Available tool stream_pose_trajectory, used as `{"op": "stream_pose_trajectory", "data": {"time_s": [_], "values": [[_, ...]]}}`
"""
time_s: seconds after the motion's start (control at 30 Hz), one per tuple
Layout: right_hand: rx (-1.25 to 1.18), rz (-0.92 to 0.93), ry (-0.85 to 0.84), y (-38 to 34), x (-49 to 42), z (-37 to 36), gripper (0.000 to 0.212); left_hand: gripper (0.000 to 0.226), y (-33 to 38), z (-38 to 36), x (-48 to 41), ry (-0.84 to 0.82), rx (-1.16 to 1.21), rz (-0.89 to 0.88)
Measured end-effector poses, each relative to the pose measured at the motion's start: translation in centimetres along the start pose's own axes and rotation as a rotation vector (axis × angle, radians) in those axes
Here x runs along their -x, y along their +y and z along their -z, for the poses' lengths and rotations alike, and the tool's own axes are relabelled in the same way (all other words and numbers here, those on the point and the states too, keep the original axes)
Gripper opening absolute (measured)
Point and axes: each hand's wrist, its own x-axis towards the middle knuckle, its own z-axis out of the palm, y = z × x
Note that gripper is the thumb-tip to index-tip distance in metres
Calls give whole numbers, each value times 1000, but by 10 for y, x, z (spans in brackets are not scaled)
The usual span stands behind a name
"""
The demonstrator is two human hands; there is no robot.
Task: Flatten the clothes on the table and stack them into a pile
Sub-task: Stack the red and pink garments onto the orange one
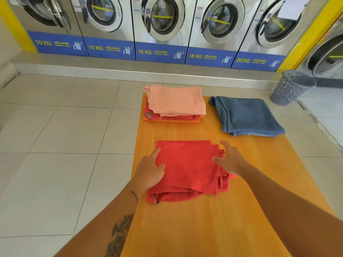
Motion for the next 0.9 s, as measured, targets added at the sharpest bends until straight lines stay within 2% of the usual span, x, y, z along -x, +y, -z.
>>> {"op": "stream_pose_trajectory", "data": {"time_s": [0.2, 0.4, 0.5, 0.57, 0.7, 0.8, 0.9], "values": [[-5, -58, 17, 8, 0, -38, 77, 62, 10, -10, -9, -19, -7, 33], [-128, -22, 20, 3, -1, -44, 77, 56, 19, -14, -19, -85, 288, 82], [3, 30, 16, 4, 0, -44, 80, 56, 13, -18, -15, -53, 228, 52], [2, 86, -8, 0, 0, -46, 83, 58, 9, -17, -15, -7, 219, 15], [-336, 83, -178, -10, -4, -46, 86, 60, 7, -12, -17, 30, 231, 4], [-613, 15, -283, -17, -8, -39, 74, 59, 9, -5, -19, 54, 243, -23], [-707, 56, -294, -23, -21, -19, 63, 54, 20, 9, -30, 152, 276, -48]]}}
